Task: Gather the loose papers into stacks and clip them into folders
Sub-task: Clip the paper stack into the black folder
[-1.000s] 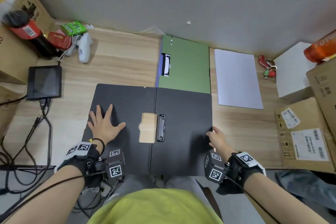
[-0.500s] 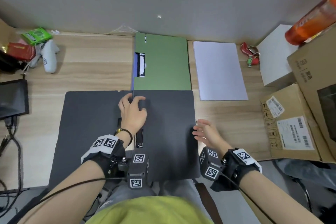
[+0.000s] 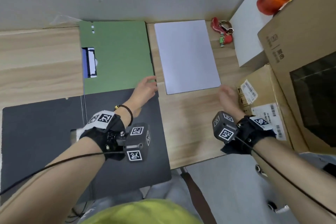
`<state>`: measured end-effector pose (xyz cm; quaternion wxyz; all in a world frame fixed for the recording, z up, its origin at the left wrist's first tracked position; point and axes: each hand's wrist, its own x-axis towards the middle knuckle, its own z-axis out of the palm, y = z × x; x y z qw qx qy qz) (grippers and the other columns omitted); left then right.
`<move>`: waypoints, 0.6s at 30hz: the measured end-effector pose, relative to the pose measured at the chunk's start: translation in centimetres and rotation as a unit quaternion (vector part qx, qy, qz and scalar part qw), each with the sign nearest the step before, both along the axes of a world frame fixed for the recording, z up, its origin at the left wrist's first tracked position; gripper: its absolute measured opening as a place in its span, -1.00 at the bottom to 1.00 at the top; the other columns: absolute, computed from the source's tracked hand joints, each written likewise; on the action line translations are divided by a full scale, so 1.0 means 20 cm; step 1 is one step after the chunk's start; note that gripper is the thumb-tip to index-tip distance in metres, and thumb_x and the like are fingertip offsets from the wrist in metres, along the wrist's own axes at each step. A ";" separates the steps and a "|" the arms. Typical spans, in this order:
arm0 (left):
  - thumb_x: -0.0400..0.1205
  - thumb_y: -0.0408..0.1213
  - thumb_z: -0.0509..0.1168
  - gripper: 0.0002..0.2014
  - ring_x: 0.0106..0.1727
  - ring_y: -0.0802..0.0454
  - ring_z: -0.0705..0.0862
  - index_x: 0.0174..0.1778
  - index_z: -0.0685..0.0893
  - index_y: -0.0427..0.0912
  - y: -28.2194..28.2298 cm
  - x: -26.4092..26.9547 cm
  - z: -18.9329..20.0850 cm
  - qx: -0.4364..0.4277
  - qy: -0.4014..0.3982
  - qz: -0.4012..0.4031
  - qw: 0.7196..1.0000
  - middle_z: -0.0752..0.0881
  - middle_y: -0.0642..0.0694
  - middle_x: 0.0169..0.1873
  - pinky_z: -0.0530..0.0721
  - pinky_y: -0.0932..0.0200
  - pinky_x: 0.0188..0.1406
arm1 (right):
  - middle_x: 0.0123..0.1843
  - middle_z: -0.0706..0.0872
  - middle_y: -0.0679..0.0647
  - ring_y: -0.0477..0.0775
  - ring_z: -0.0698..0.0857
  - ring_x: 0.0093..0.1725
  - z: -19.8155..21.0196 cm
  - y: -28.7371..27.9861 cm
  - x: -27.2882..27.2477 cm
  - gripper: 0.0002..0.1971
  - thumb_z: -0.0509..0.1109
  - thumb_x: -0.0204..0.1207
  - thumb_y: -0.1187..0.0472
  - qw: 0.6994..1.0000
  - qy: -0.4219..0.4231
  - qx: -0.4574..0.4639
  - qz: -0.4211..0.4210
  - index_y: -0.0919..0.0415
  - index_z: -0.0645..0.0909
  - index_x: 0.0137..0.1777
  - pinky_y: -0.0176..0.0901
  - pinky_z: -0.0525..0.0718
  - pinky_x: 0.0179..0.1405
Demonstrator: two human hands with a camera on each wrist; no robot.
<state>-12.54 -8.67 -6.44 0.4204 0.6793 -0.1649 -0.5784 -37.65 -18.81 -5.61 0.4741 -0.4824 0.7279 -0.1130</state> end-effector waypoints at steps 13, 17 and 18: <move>0.66 -0.39 0.11 -0.82 -0.35 0.07 0.33 -0.24 0.42 -0.08 -0.29 -0.11 -0.05 0.087 0.037 0.068 0.993 0.37 -0.05 -0.33 0.28 0.22 -0.42 | 0.73 0.04 -0.02 0.00 0.12 0.68 -0.04 -0.25 0.15 -0.40 0.07 0.70 0.25 0.988 -0.030 0.071 0.134 0.08 0.00 0.71 -0.11 0.14 0.57; 0.65 -0.27 0.21 -0.81 -0.28 0.06 0.41 -0.28 0.45 -0.02 -0.33 -0.13 -0.08 0.081 -0.001 0.062 0.995 0.46 -0.03 -0.27 0.37 0.19 -0.31 | 0.71 0.11 -0.05 0.01 0.21 0.64 -0.05 -0.28 0.11 -0.42 0.06 0.68 0.27 0.986 -0.026 0.073 0.145 0.03 0.06 0.70 -0.14 0.24 0.49; 0.67 -0.26 0.21 -0.83 -0.22 0.06 0.49 -0.25 0.50 -0.03 -0.34 -0.14 -0.08 0.076 0.005 0.058 0.995 0.53 -0.03 -0.23 0.46 0.18 -0.21 | 0.70 0.14 -0.06 0.01 0.23 0.63 -0.05 -0.28 0.10 -0.42 0.04 0.67 0.30 0.986 -0.021 0.071 0.146 0.03 0.09 0.69 -0.15 0.26 0.47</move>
